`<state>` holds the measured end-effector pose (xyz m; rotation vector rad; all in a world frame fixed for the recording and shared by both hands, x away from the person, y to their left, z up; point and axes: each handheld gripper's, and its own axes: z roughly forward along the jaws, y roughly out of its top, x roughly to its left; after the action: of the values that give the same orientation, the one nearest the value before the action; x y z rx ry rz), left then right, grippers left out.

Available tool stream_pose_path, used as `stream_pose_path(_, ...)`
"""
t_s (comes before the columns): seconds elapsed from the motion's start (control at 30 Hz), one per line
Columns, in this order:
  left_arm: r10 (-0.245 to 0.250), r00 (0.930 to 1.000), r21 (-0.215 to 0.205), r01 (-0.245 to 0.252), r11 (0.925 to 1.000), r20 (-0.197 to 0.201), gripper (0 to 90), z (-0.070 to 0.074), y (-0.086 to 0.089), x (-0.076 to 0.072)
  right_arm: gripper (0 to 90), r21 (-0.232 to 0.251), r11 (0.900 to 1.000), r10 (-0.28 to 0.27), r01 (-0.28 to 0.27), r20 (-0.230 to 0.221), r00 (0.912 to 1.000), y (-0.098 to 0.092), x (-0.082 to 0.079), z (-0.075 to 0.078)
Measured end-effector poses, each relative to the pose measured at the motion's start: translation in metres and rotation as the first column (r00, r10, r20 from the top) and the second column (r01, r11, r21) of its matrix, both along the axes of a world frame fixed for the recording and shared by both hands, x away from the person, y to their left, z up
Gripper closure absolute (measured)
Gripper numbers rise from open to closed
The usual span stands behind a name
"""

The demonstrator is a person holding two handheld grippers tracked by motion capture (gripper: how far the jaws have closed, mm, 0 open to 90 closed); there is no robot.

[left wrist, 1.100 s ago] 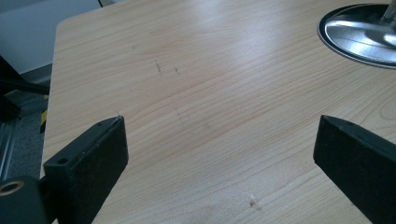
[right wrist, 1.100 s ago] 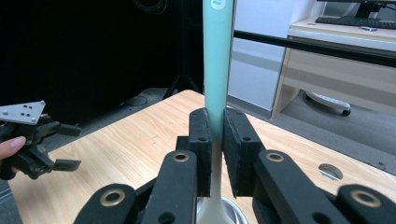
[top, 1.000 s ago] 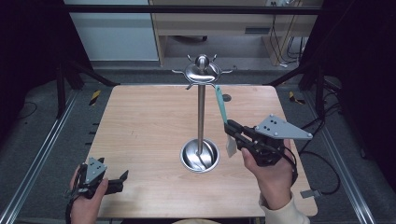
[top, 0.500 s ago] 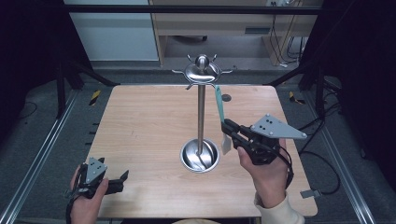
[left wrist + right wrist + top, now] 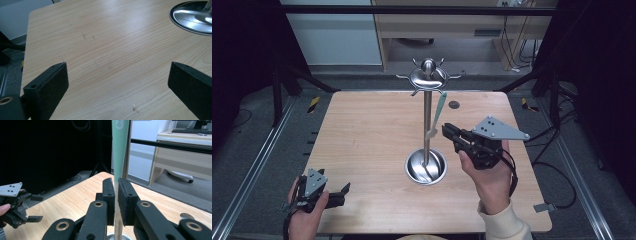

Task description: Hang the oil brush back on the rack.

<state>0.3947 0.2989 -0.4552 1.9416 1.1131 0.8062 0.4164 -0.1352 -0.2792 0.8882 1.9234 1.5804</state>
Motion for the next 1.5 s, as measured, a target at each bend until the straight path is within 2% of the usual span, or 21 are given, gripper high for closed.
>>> stream_pose_path(0.2,0.001,1.0,-0.001,-0.001,1.0,0.001,2.6,0.0,0.001,0.0,79.1,-0.016,1.0,-0.019,0.019,-0.007,0.9998,-0.002,-0.002,0.0)
stream_pose_path(0.27,0.001,1.0,-0.001,-0.001,1.0,0.001,2.6,0.0,0.001,0.0,71.4,-0.023,0.999,-0.035,0.035,0.003,0.9994,-0.007,-0.004,0.003)
stream_pose_path(0.33,0.0,1.0,0.0,0.0,1.0,0.0,2.6,0.0,0.001,0.0,61.3,-0.056,0.997,-0.056,0.056,0.014,0.9984,-0.009,-0.006,0.007)
stream_pose_path(0.47,0.0,1.0,-0.001,0.0,1.0,0.001,2.6,0.0,0.0,0.0,41.9,-0.081,0.991,-0.1,0.105,0.065,0.9929,-0.017,-0.011,0.015)
stream_pose_path(0.5,0.0,1.0,-0.001,0.0,1.0,0.001,2.6,0.0,0.0,0.0,41.9,-0.081,0.991,-0.1,0.105,0.065,0.9929,-0.017,-0.011,0.015)
stream_pose_path(0.6,0.0,1.0,0.0,0.0,1.0,0.0,2.6,0.0,0.0,0.0,33.7,-0.089,0.988,-0.119,0.126,0.083,0.9895,-0.02,-0.013,0.018)
stream_pose_path(0.8,0.001,1.0,-0.001,-0.001,1.0,0.002,2.6,0.001,0.0,0.0,28.0,-0.094,0.985,-0.139,0.146,0.075,0.9875,-0.025,-0.013,0.02)
stream_pose_path(1.07,0.0,1.0,-0.001,0.0,1.0,0.001,2.6,0.001,0.001,0.0,19.5,-0.166,0.974,-0.147,0.155,0.057,0.9874,-0.029,-0.007,0.016)
stream_pose_path(1.5,-0.002,1.0,-0.002,0.002,1.0,-0.003,2.6,0.0,0.0,0.001,12.5,-0.168,0.966,-0.193,0.195,0.026,0.9808,-0.045,0.002,0.01)
